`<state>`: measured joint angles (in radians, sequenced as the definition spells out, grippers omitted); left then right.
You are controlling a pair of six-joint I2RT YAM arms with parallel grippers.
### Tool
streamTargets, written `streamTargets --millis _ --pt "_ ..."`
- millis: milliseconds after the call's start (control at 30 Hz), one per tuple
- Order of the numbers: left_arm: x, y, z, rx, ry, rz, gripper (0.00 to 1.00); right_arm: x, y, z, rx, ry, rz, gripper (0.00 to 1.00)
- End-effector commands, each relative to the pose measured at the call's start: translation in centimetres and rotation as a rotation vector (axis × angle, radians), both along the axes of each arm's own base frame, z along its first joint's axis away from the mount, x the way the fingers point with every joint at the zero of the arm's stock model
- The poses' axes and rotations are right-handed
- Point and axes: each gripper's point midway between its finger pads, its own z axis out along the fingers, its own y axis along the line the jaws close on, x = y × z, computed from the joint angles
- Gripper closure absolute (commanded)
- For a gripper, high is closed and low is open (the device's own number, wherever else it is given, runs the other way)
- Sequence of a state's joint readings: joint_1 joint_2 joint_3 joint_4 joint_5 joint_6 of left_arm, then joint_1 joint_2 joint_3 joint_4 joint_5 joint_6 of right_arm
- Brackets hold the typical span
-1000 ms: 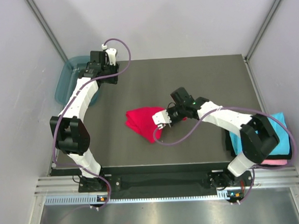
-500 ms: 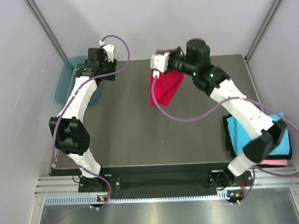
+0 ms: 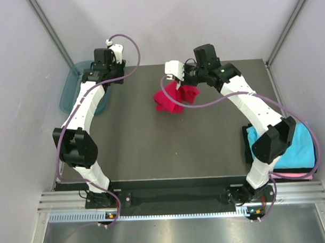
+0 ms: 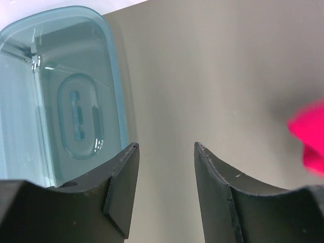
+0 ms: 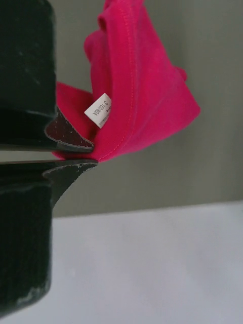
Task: Fold and stack the t-shirts
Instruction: Flatten the tshirt out
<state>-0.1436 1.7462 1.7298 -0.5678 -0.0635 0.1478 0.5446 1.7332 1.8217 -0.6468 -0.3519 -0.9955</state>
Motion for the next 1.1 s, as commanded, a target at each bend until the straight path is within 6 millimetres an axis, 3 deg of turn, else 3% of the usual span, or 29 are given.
streamTargets --millis 0,33,100,167,200,233,267,533,667,833,1067 --pt "1.2 0.3 1.7 0.001 -0.069 0.013 0.47 -4.7 -0.8 -5.2 -0.218 0.238 0.100 1.00" --pt "1.2 0.2 1.6 -0.001 -0.066 0.005 0.47 -5.3 -0.9 -7.2 -0.239 0.324 0.112 1.00" --pt "1.4 0.0 1.1 -0.005 -0.055 0.001 0.47 -6.1 -1.1 -8.6 -0.172 0.434 0.091 1.00" --pt "1.7 -0.1 0.8 -0.012 -0.049 0.003 0.47 -5.6 -0.9 -8.6 -0.135 0.417 0.074 1.00" --pt "1.8 -0.3 0.7 -0.015 -0.048 0.000 0.47 -5.8 -1.1 -9.7 -0.149 0.433 0.064 0.97" --pt "1.8 -0.5 0.8 -0.017 -0.049 -0.004 0.47 -5.7 -1.1 -10.6 -0.165 0.444 0.059 0.77" --pt "1.9 -0.7 0.6 -0.017 -0.044 -0.010 0.47 -5.7 -1.2 -11.2 -0.179 0.465 0.046 0.72" --pt "1.9 -1.1 0.2 -0.023 -0.031 -0.021 0.47 -6.2 -1.2 -14.5 -0.250 0.610 0.057 0.72" --pt "1.9 -1.1 0.1 -0.020 -0.030 -0.021 0.47 -6.5 -1.2 -14.8 -0.264 0.636 0.063 0.62" --pt "1.9 -1.2 0.0 -0.025 -0.026 -0.023 0.48 -7.1 -1.4 -15.2 -0.291 0.673 0.088 0.58" --pt "2.1 -1.7 -0.5 -0.029 -0.018 -0.033 0.48 -6.9 -1.0 -13.6 -0.260 0.657 0.110 0.67"
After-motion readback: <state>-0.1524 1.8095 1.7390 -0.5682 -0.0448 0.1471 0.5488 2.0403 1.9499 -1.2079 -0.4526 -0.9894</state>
